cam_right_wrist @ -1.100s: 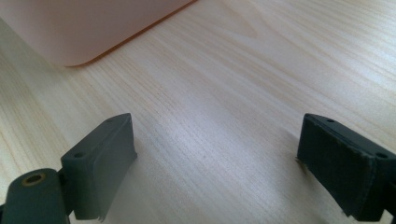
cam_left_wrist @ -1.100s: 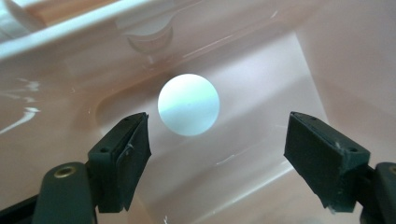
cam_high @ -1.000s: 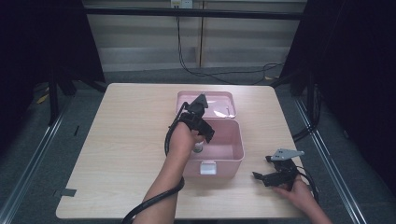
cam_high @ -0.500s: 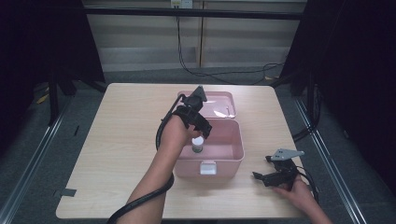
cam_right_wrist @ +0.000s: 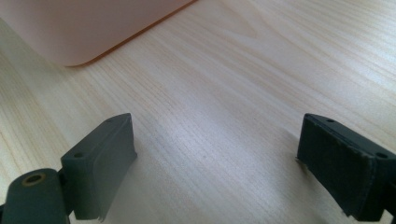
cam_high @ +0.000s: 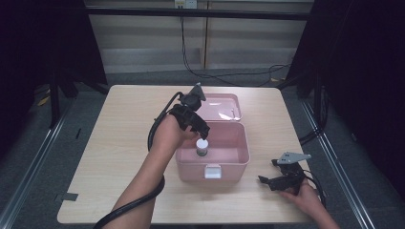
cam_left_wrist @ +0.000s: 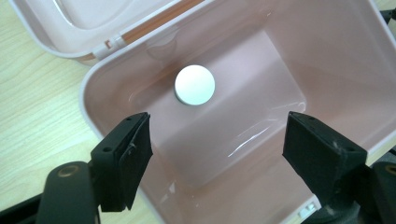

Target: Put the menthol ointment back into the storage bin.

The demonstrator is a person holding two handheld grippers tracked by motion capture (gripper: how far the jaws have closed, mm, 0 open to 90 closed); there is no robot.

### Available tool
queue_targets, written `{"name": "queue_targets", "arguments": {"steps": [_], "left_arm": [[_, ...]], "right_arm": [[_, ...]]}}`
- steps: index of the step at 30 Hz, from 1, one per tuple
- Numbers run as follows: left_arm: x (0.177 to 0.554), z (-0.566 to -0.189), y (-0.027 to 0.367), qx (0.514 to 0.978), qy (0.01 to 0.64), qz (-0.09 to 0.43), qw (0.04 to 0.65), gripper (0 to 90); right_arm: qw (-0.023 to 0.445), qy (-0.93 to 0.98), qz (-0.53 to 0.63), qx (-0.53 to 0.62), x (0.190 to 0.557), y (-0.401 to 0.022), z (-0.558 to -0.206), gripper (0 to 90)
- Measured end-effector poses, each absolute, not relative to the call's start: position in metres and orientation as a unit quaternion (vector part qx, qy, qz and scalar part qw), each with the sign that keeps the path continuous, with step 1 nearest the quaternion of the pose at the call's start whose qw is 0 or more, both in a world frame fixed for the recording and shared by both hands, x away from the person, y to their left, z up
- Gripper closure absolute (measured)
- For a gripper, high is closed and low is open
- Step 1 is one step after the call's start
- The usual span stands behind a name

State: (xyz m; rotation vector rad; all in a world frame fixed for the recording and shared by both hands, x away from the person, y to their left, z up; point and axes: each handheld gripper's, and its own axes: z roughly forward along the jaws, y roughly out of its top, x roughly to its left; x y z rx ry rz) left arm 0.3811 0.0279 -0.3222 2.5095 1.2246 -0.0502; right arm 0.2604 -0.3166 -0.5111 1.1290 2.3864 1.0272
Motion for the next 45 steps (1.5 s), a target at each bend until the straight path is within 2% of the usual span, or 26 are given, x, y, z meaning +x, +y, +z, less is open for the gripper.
{"name": "queue_targets", "arguments": {"steps": [19,45], "left_arm": [[0.376,-0.315,0.073,0.877,0.438,-0.018,0.196,23.3],[0.359,-0.326,0.129,0.878,0.431,0.003,0.21,22.8]], "right_arm": [[0.154,0.832,0.359,0.394,0.26,-0.316,-0.511,10.5],[0.154,0.832,0.359,0.395,0.26,-0.316,-0.511,10.4]]}}
